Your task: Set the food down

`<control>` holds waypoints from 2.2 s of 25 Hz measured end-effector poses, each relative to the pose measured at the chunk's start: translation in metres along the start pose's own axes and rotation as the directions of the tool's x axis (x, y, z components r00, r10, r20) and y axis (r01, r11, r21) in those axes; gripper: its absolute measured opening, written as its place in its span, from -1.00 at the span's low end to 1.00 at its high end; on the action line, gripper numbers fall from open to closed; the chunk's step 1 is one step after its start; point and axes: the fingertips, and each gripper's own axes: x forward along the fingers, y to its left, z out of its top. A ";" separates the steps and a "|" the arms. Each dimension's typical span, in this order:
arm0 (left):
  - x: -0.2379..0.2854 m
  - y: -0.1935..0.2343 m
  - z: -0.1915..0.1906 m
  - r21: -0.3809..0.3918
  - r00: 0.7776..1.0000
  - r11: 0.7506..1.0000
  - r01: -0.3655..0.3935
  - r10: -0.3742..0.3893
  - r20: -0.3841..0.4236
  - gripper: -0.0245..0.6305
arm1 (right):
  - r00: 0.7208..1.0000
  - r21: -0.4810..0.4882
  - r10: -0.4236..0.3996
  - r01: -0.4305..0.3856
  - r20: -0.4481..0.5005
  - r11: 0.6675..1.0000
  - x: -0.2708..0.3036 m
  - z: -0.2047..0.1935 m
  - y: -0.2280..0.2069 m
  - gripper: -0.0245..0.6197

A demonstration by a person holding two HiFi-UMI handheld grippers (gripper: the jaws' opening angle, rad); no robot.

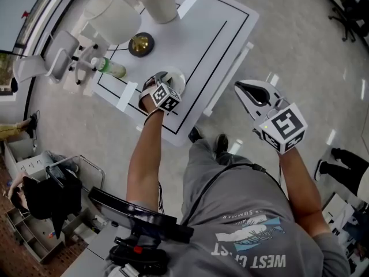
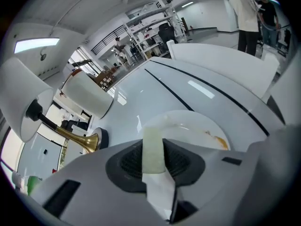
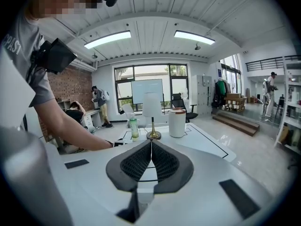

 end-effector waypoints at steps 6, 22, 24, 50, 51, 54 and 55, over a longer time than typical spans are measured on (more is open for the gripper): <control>0.003 0.001 -0.001 0.119 0.998 0.992 -0.046 0.050 -0.031 -0.62 | 1.000 0.007 -0.004 0.004 -0.005 1.000 -0.004 -0.005 -0.003 -0.90; -0.007 -0.012 -0.006 0.123 0.997 0.992 0.017 -0.008 -0.072 -0.56 | 1.000 0.015 0.004 -0.004 -0.011 1.000 -0.011 -0.008 0.000 -0.90; -0.009 -0.015 -0.007 0.098 0.997 0.994 0.043 -0.036 -0.073 -0.51 | 1.000 0.016 0.005 -0.005 -0.015 1.000 -0.011 -0.009 0.001 -0.90; -0.140 0.038 0.084 -0.232 0.959 0.972 -0.033 0.096 0.267 -0.42 | 0.995 -0.008 0.080 -0.080 0.053 0.997 -0.025 0.008 0.029 -0.90; -0.155 0.045 0.093 -0.253 0.947 0.967 -0.041 0.118 0.299 -0.42 | 0.994 -0.011 0.087 -0.087 0.063 0.996 -0.027 0.011 0.030 -0.90; -0.199 0.060 0.119 -0.304 0.903 0.951 -0.056 0.178 0.391 -0.42 | 0.989 -0.026 0.109 -0.107 0.097 0.994 -0.034 0.024 0.034 -0.90; -0.214 0.063 0.126 -0.323 0.888 0.945 -0.056 0.195 0.417 -0.42 | 0.987 -0.034 0.117 -0.114 0.109 0.993 -0.037 0.028 0.036 -0.90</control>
